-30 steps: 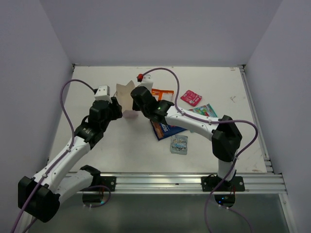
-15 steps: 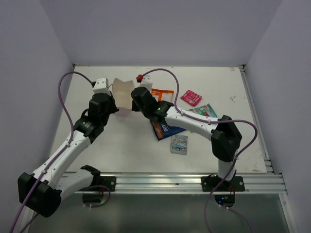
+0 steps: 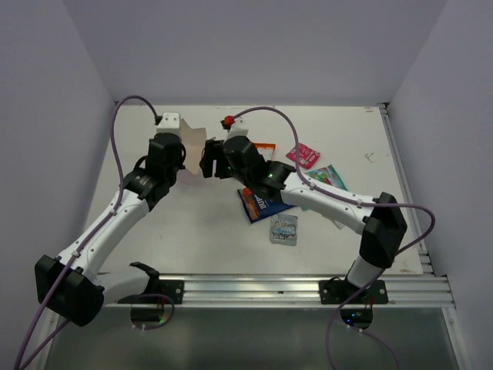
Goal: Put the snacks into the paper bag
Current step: Pick up the paper bag from the center of the board, then pick up the snack from the center of the board.
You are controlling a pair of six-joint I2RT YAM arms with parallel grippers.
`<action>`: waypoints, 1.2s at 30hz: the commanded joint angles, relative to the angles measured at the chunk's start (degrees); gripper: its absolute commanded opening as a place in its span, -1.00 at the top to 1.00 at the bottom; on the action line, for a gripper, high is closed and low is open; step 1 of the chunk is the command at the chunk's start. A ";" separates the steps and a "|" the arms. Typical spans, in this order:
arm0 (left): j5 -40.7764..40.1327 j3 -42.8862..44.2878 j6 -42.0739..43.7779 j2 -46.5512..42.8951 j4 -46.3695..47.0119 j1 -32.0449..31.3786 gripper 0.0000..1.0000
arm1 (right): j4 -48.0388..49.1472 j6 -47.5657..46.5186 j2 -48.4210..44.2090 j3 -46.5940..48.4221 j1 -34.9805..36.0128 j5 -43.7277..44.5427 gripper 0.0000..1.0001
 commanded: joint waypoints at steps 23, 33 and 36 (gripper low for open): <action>-7.88 -1.40 11.66 2.53 3.60 -0.18 1.00 | 5.52 -0.83 -23.96 -35.24 -24.59 -12.78 -0.63; -7.18 -2.36 11.83 1.92 4.39 -0.09 1.00 | 1.04 -6.37 -13.16 -31.12 -32.52 -18.24 -0.52; -7.08 -2.37 11.83 2.01 4.56 -0.01 1.00 | 0.60 -7.52 -10.96 -31.20 -32.69 -20.07 -0.45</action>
